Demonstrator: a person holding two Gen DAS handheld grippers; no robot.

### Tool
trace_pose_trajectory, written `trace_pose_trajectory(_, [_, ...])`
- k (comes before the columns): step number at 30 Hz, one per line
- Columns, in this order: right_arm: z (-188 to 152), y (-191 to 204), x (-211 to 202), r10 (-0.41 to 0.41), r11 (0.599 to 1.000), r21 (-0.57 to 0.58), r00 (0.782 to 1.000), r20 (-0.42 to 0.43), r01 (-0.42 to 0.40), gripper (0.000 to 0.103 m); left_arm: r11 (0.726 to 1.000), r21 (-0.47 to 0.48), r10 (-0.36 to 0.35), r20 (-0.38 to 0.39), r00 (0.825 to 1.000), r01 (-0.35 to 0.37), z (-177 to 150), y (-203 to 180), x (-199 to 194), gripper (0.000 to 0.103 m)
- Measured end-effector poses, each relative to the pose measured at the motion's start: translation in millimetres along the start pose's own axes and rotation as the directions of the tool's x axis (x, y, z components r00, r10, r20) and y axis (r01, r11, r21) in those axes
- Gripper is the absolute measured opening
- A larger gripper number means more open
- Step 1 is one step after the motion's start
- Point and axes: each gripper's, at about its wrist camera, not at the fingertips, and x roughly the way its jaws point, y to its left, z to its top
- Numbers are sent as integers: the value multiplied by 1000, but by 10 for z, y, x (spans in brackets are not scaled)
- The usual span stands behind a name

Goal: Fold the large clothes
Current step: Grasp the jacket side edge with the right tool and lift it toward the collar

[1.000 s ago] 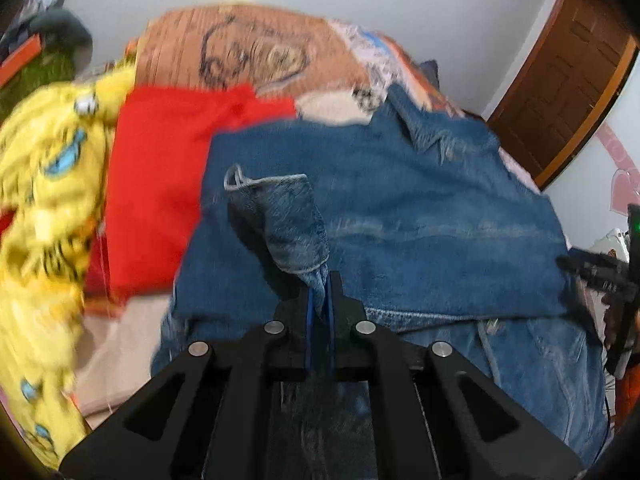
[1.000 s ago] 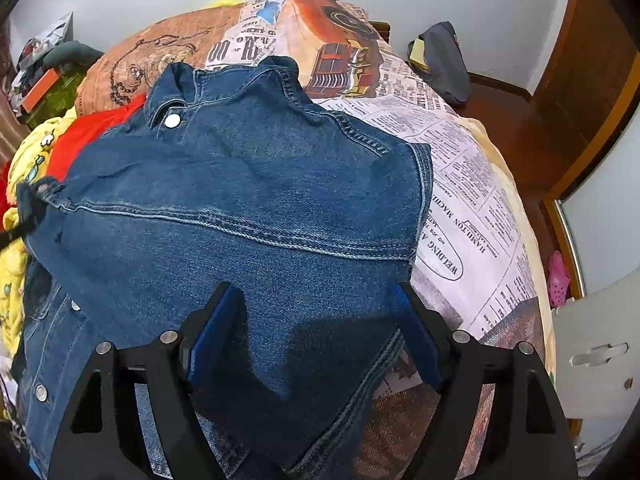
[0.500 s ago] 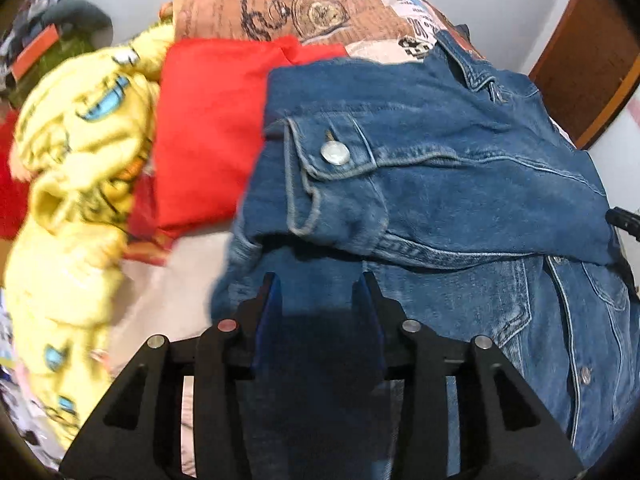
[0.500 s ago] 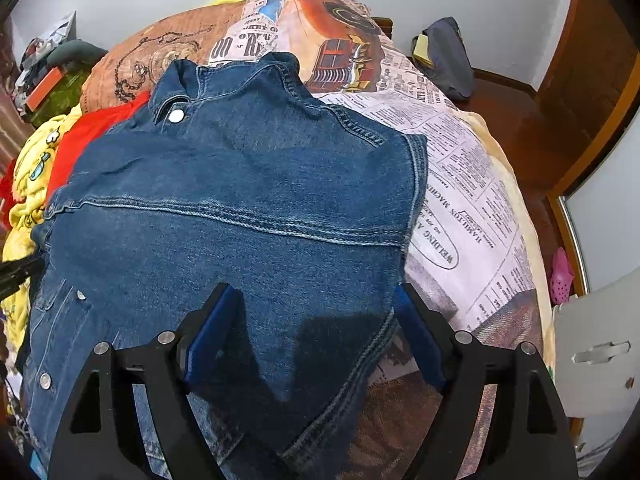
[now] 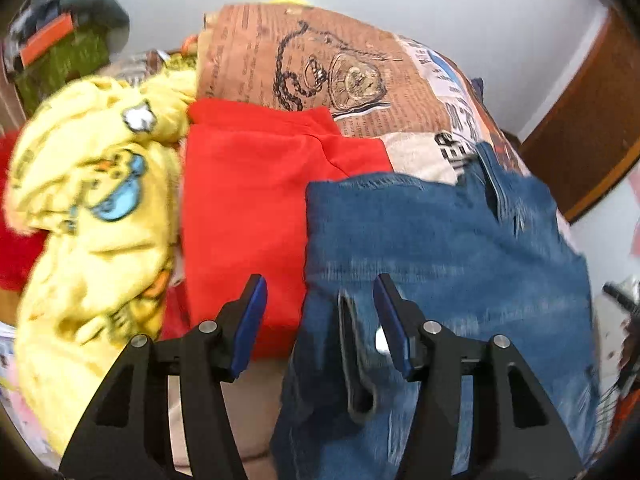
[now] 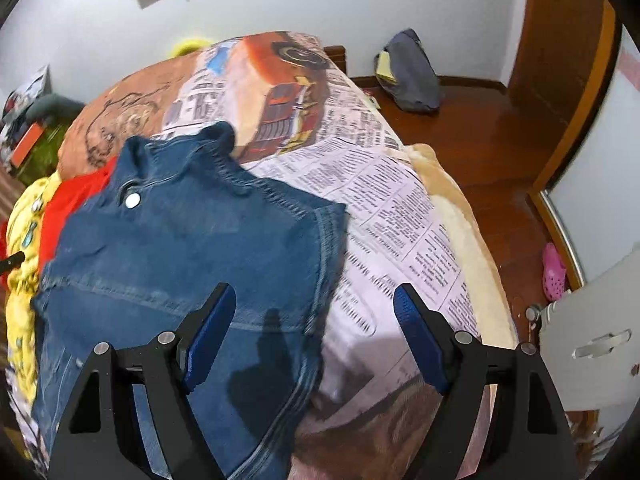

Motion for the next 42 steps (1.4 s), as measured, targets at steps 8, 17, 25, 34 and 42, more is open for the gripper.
trace_pose_trajectory(8, [55, -141, 462, 64, 995, 79, 996, -60, -59, 78, 983, -140, -128, -89, 988, 115, 267, 157, 721, 55])
trace_pose_trajectory(17, [169, -22, 623, 88, 996, 21, 996, -34, -87, 48, 978, -167, -139, -78, 987, 124, 399, 165, 1128, 51])
trace_pose_trajectory(25, [328, 44, 605, 83, 997, 2, 997, 1, -83, 16, 1000, -14, 11, -2, 1000, -11, 407, -162, 835, 6])
trace_pose_trajectory(34, [950, 461, 140, 118, 985, -141, 984, 136, -98, 14, 988, 113, 83, 204, 975, -107, 539, -611, -209, 5])
trace_pose_trajectory(42, [1416, 847, 238, 124, 973, -213, 975, 183, -83, 14, 975, 71, 189, 248, 950, -212, 738, -451, -279, 3])
